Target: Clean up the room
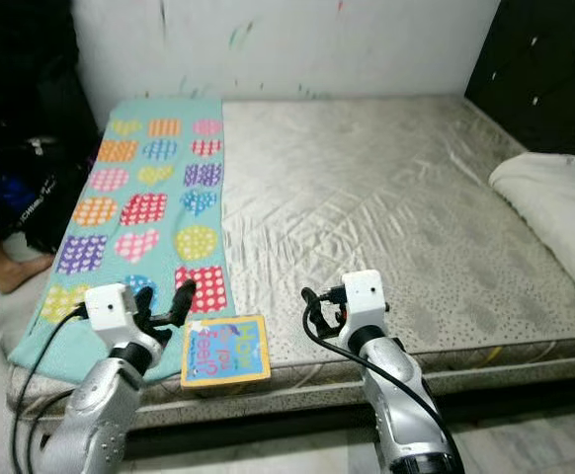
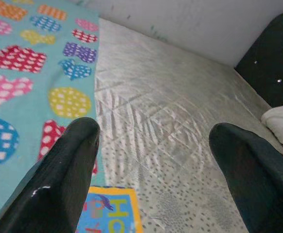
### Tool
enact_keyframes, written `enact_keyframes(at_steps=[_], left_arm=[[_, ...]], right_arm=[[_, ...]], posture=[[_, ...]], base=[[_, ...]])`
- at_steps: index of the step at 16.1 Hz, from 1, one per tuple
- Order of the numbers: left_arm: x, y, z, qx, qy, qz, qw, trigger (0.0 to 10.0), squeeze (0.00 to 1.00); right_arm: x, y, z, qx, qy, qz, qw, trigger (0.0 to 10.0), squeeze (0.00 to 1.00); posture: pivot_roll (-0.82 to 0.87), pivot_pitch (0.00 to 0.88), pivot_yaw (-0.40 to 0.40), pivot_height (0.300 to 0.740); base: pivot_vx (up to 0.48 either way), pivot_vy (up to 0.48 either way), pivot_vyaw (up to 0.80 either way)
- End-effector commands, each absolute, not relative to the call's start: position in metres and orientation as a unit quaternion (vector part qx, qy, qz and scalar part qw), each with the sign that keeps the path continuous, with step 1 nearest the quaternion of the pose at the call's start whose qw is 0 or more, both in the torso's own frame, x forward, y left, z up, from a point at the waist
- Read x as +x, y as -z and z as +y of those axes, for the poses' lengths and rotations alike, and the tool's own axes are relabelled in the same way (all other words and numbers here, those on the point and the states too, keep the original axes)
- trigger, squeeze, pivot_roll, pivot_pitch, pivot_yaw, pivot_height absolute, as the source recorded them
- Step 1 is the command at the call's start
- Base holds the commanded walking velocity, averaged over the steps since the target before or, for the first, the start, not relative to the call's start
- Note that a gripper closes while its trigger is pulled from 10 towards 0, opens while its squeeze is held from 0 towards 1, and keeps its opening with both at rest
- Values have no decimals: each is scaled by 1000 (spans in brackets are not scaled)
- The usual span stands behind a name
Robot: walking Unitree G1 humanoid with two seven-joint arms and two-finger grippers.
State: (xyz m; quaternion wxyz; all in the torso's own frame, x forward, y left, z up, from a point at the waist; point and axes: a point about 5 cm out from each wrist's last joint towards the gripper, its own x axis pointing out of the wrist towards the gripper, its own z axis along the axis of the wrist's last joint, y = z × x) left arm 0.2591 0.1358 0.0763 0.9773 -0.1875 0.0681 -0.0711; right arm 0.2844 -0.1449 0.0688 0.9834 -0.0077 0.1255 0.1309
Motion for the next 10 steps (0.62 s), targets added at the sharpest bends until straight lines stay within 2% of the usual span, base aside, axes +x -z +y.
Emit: enact_keyframes(at_steps=[1, 2, 10], left_arm=[[258, -79, 137, -194, 75, 61, 976, 10000, 0], [258, -79, 136, -194, 76, 62, 976, 10000, 0], [257, -78, 136, -195, 78, 64, 976, 10000, 0]], right_arm=[[287, -74, -144, -10, -133, 116, 984, 10000, 0], [287, -73, -144, -9, -133, 117, 984, 10000, 0], [286, -74, -146, -6, -126, 112, 986, 10000, 0]], posture=[[-100, 0, -13, 740], [-100, 0, -13, 740], [-102, 0, -14, 740]], base=[[0, 0, 800], [266, 0, 575], [303, 0, 0]])
